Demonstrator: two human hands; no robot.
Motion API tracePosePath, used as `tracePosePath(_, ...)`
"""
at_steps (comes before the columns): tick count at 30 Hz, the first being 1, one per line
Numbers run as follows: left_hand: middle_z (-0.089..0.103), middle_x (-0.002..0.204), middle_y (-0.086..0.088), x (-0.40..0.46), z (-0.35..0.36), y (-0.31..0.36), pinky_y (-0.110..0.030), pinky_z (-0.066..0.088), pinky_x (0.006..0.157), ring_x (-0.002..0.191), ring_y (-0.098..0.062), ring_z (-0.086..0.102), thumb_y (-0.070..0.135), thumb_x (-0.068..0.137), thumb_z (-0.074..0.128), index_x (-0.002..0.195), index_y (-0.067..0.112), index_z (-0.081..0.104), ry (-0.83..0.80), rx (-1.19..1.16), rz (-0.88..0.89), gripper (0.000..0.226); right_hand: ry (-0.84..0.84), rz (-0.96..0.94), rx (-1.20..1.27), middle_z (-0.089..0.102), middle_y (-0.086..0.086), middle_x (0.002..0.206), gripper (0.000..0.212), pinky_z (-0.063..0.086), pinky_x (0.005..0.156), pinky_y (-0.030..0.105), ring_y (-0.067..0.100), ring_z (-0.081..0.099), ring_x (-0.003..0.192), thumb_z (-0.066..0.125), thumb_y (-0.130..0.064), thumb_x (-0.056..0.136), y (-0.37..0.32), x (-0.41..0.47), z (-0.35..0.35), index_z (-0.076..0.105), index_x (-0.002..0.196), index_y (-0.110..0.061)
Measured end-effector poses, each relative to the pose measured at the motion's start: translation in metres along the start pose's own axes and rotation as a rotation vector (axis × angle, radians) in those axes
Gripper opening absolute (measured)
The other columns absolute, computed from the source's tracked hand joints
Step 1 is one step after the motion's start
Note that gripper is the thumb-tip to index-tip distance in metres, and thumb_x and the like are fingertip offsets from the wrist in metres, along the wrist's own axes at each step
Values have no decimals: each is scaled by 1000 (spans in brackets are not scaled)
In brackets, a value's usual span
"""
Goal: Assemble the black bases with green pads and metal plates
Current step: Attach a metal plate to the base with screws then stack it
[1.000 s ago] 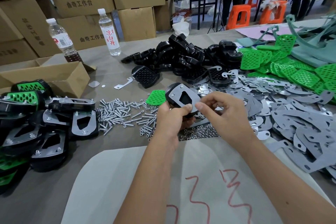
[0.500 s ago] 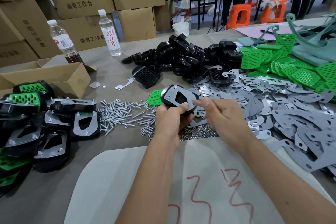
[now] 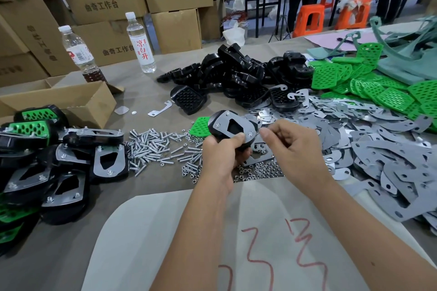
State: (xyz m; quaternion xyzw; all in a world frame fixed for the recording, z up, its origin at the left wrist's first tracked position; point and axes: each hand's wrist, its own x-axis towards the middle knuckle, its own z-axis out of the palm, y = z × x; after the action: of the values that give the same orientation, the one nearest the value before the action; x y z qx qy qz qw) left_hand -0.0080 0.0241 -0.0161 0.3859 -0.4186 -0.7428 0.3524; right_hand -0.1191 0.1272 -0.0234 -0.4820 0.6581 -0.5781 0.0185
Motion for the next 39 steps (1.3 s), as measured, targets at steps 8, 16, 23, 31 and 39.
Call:
tracePosePath(8,76,100,-18,-6,5,-4,-24,50,48,67,-17,70,0,86,70,106,7,63,2,124,124,23,-208,-22,-465,53,-11,77,8,40,63,40,22,54,74,47,-31,106,3,4,11,41,106,-25)
tracePosePath(16,75,94,-16,-6,6,-9,-47,64,66,77,-25,71,19,69,73,96,12,68,32,206,237,28,-270,-108,-640,43,-6,77,25,37,54,39,25,45,65,21,-41,105,-5,3,13,34,91,-24)
tracePosePath(23,75,84,-11,-6,7,-10,-43,63,62,70,-32,75,34,76,63,96,10,68,58,280,234,32,-214,-45,-633,52,-1,67,46,32,57,40,27,50,67,30,-48,106,-4,5,10,44,75,-16)
tracePosePath(31,74,90,-23,-6,6,-5,-31,53,48,56,-29,69,26,73,62,95,5,65,103,218,259,31,-293,-88,-575,57,-6,80,23,43,62,41,25,52,75,30,-43,106,0,5,7,38,96,-24)
tracePosePath(39,72,81,-15,-7,3,-5,-52,65,66,82,-39,73,22,73,62,82,9,67,81,205,308,17,-371,-96,-492,50,-15,82,10,37,62,37,6,49,76,36,-38,107,0,8,1,36,97,-40)
